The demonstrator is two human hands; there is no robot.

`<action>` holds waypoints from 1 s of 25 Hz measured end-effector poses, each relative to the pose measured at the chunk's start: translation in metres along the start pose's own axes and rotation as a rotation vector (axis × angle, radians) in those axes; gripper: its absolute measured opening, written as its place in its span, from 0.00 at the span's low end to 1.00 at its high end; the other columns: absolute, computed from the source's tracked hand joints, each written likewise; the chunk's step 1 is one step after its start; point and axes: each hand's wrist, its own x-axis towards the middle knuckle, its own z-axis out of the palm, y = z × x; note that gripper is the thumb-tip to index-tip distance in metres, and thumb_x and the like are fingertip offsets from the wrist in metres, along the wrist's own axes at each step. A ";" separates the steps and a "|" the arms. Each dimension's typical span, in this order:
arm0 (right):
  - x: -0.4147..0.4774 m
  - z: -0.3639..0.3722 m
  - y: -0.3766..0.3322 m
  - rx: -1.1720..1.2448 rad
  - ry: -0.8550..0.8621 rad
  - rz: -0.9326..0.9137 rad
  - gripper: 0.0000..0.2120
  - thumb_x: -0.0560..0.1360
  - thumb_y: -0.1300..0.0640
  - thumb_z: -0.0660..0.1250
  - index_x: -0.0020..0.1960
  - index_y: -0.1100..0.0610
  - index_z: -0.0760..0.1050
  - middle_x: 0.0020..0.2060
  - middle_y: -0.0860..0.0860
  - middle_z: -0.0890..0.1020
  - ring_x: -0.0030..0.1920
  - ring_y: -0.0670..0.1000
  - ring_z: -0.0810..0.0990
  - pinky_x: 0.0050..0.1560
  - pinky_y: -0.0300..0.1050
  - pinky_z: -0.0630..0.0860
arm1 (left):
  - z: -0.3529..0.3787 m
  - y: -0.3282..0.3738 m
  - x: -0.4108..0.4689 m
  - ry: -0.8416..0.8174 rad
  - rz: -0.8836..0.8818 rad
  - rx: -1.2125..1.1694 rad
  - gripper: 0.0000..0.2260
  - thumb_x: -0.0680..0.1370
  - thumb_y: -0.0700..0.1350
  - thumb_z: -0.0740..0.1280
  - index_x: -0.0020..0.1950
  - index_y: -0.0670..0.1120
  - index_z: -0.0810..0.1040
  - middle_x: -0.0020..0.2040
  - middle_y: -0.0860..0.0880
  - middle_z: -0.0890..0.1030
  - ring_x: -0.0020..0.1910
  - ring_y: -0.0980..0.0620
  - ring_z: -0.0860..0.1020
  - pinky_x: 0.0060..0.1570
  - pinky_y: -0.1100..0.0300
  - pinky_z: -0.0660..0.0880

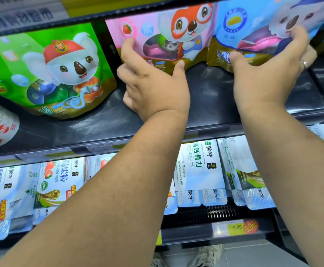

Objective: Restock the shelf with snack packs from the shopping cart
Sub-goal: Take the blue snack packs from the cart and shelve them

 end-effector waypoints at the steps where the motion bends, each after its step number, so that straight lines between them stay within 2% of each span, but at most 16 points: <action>1: 0.008 0.019 -0.015 0.016 -0.019 0.002 0.44 0.66 0.45 0.77 0.74 0.55 0.60 0.70 0.54 0.61 0.55 0.42 0.67 0.62 0.33 0.69 | 0.000 -0.001 0.000 0.005 0.004 0.003 0.40 0.70 0.55 0.76 0.75 0.52 0.59 0.63 0.53 0.66 0.63 0.52 0.74 0.68 0.48 0.63; 3: 0.018 0.031 -0.018 -0.010 -0.020 0.024 0.47 0.65 0.43 0.78 0.75 0.56 0.59 0.71 0.54 0.61 0.57 0.44 0.67 0.62 0.32 0.67 | 0.001 -0.002 0.000 0.009 0.013 0.015 0.39 0.71 0.54 0.75 0.75 0.52 0.58 0.64 0.52 0.66 0.62 0.51 0.75 0.68 0.49 0.62; 6: 0.018 0.030 -0.011 -0.049 -0.012 0.060 0.49 0.63 0.40 0.78 0.75 0.53 0.58 0.71 0.52 0.61 0.63 0.52 0.72 0.66 0.49 0.70 | 0.001 -0.002 0.000 0.006 0.024 0.018 0.38 0.72 0.53 0.74 0.76 0.52 0.58 0.65 0.52 0.66 0.62 0.51 0.75 0.68 0.49 0.62; 8: 0.023 0.037 -0.017 -0.090 0.001 0.084 0.50 0.63 0.39 0.78 0.76 0.52 0.57 0.71 0.51 0.61 0.65 0.53 0.72 0.66 0.52 0.69 | 0.000 -0.002 0.001 -0.004 0.025 0.012 0.38 0.72 0.53 0.74 0.76 0.52 0.57 0.65 0.51 0.66 0.62 0.51 0.75 0.68 0.49 0.62; 9: 0.025 0.038 -0.015 -0.082 -0.012 0.090 0.50 0.63 0.39 0.77 0.76 0.53 0.56 0.71 0.51 0.61 0.65 0.52 0.72 0.67 0.50 0.69 | -0.002 -0.001 0.001 -0.013 0.022 0.006 0.38 0.72 0.53 0.74 0.76 0.51 0.57 0.64 0.51 0.66 0.62 0.51 0.75 0.68 0.49 0.61; 10: 0.024 0.037 -0.014 -0.055 -0.030 0.087 0.50 0.64 0.40 0.78 0.77 0.54 0.56 0.71 0.51 0.60 0.65 0.49 0.71 0.67 0.43 0.69 | -0.004 -0.001 0.000 -0.027 0.019 -0.006 0.39 0.72 0.52 0.75 0.76 0.51 0.57 0.64 0.52 0.66 0.62 0.51 0.75 0.68 0.50 0.62; 12: 0.016 0.026 -0.012 0.014 -0.094 0.095 0.51 0.65 0.42 0.78 0.78 0.57 0.54 0.72 0.52 0.59 0.62 0.42 0.67 0.60 0.21 0.63 | -0.009 -0.001 -0.007 -0.072 0.037 -0.052 0.39 0.71 0.50 0.75 0.76 0.50 0.57 0.63 0.51 0.65 0.62 0.49 0.74 0.68 0.50 0.64; 13: 0.011 0.022 -0.012 0.047 -0.120 0.112 0.52 0.66 0.42 0.78 0.79 0.57 0.53 0.72 0.53 0.59 0.62 0.41 0.66 0.56 0.16 0.60 | -0.013 -0.003 -0.009 -0.093 0.059 -0.076 0.39 0.71 0.49 0.76 0.76 0.50 0.57 0.64 0.50 0.65 0.61 0.49 0.73 0.67 0.51 0.66; 14: 0.005 0.021 -0.014 0.077 -0.135 0.124 0.52 0.65 0.42 0.78 0.79 0.58 0.53 0.72 0.54 0.59 0.63 0.41 0.66 0.57 0.16 0.60 | -0.018 -0.005 -0.012 -0.110 0.079 -0.098 0.39 0.71 0.47 0.76 0.76 0.50 0.58 0.65 0.49 0.65 0.61 0.48 0.73 0.66 0.51 0.68; 16: -0.012 0.019 -0.017 0.125 -0.121 0.115 0.52 0.64 0.41 0.78 0.78 0.57 0.55 0.71 0.54 0.60 0.67 0.45 0.69 0.66 0.28 0.66 | -0.026 -0.009 -0.016 -0.133 0.102 -0.136 0.36 0.71 0.45 0.76 0.74 0.50 0.60 0.66 0.48 0.66 0.62 0.48 0.71 0.65 0.52 0.69; 18: -0.034 0.020 -0.027 0.181 -0.077 0.113 0.49 0.64 0.43 0.77 0.77 0.56 0.58 0.70 0.54 0.61 0.67 0.47 0.70 0.68 0.39 0.69 | -0.035 -0.015 -0.014 -0.126 0.166 -0.158 0.33 0.71 0.44 0.76 0.72 0.48 0.65 0.63 0.48 0.68 0.61 0.48 0.72 0.64 0.51 0.71; 22: -0.071 0.025 -0.050 0.246 -0.138 0.083 0.41 0.68 0.48 0.77 0.76 0.52 0.61 0.69 0.50 0.64 0.65 0.45 0.72 0.68 0.46 0.70 | -0.067 -0.035 -0.009 -0.056 0.328 -0.169 0.24 0.70 0.44 0.75 0.63 0.43 0.73 0.52 0.51 0.73 0.54 0.48 0.75 0.58 0.45 0.74; 25: -0.092 0.036 -0.069 0.275 -0.218 0.038 0.39 0.69 0.50 0.76 0.75 0.51 0.63 0.68 0.49 0.66 0.64 0.46 0.73 0.67 0.48 0.71 | -0.099 -0.060 0.000 0.016 0.357 -0.139 0.20 0.71 0.42 0.73 0.61 0.43 0.74 0.53 0.51 0.73 0.54 0.48 0.76 0.56 0.44 0.75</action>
